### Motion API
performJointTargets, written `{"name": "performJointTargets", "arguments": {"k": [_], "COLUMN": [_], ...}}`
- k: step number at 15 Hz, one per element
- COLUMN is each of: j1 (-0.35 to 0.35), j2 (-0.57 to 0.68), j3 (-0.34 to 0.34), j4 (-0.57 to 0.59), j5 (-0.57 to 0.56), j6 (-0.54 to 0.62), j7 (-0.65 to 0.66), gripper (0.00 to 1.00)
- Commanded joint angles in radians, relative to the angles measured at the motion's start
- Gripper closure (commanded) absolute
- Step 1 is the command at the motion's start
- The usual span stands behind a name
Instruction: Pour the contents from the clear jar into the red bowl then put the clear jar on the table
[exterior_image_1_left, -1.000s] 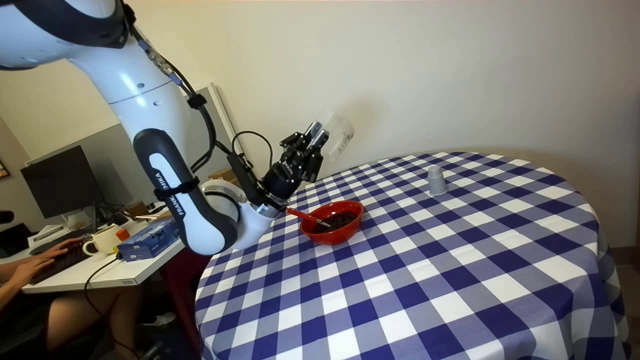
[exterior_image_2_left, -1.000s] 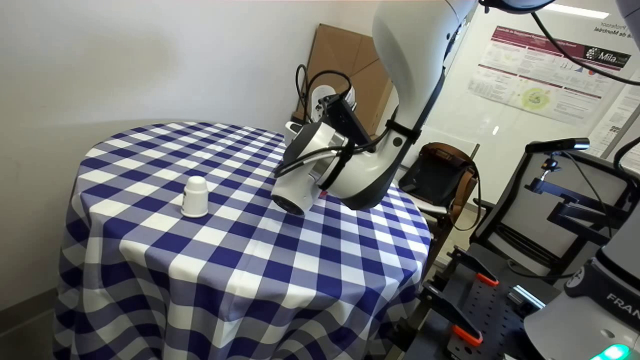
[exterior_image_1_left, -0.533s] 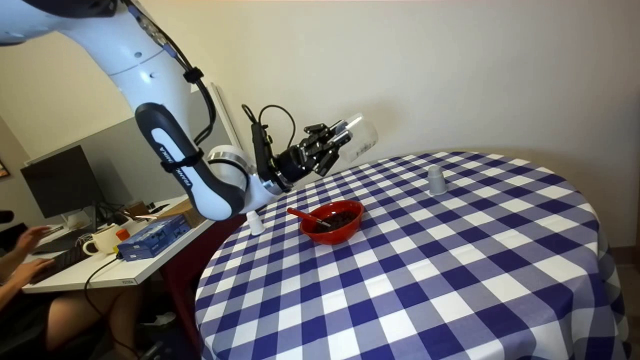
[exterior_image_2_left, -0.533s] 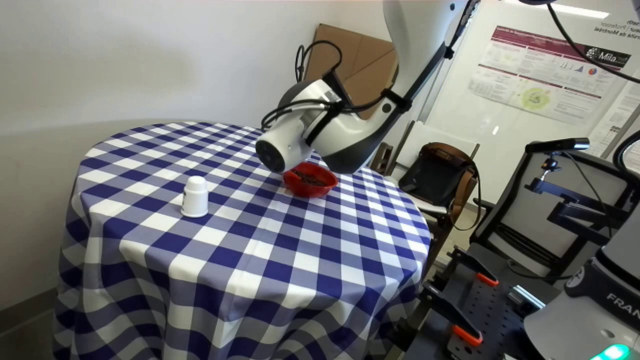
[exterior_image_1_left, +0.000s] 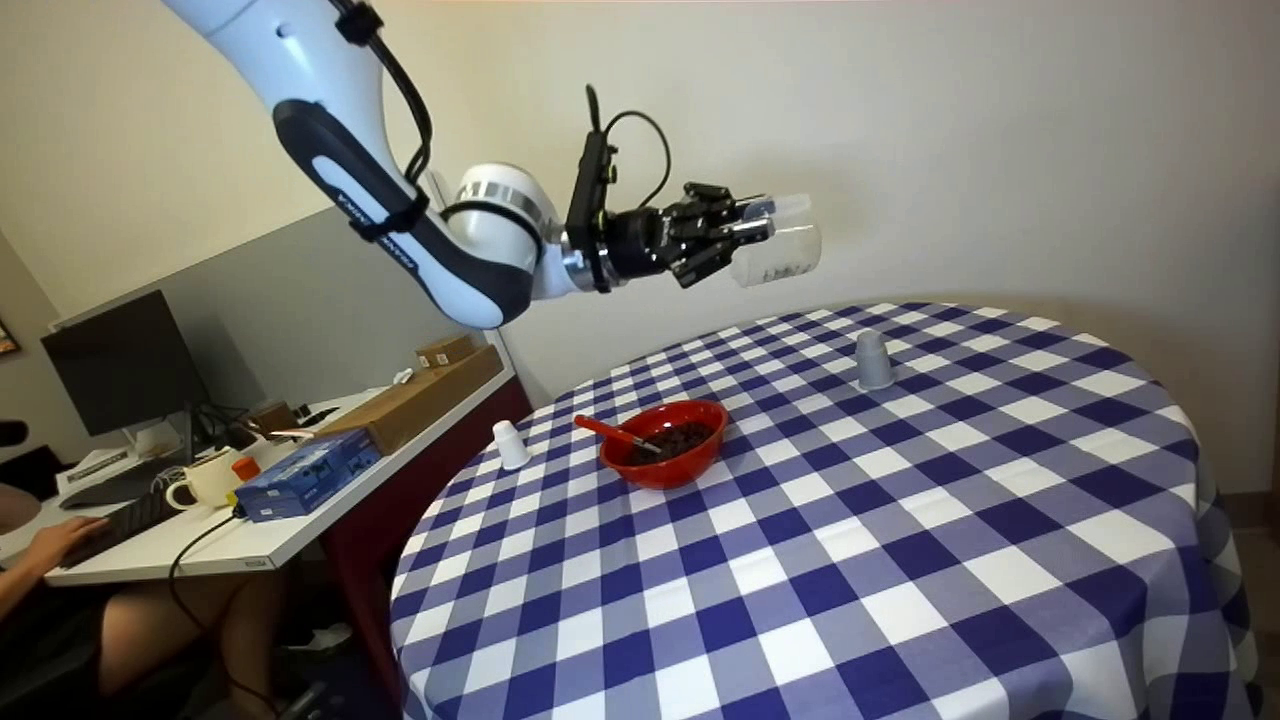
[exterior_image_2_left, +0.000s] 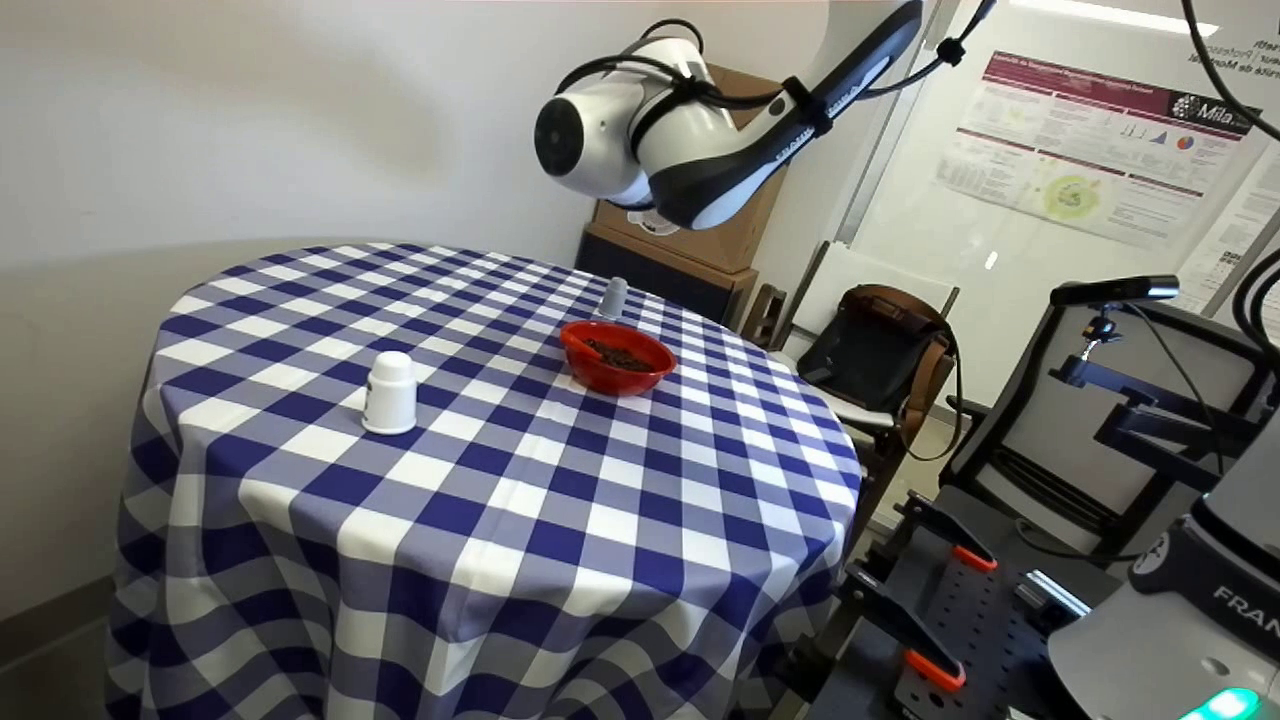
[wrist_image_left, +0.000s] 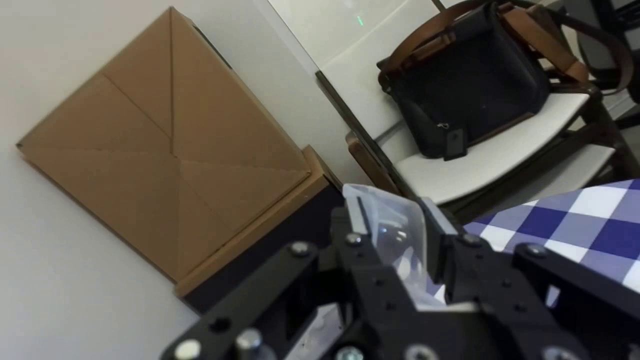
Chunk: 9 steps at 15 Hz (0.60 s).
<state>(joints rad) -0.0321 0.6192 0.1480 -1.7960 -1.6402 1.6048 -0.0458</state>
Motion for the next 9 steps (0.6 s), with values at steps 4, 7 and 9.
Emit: {"name": "performJointTargets", "arguments": {"k": [4, 7, 9], "j1": [-0.123, -0.166, -0.189], "j2": [0.015, 0.041, 0.054], "j3": [-0.09, -0.118, -0.125], "j4": [0.173, 0.233, 0.271], "j5": [0.214, 0.356, 0.456], "j6": [0.287, 0.323, 0.317], "j7": [-0.392, -0.582, -0.712], "gripper": [0.89, 0.89, 0.89]}}
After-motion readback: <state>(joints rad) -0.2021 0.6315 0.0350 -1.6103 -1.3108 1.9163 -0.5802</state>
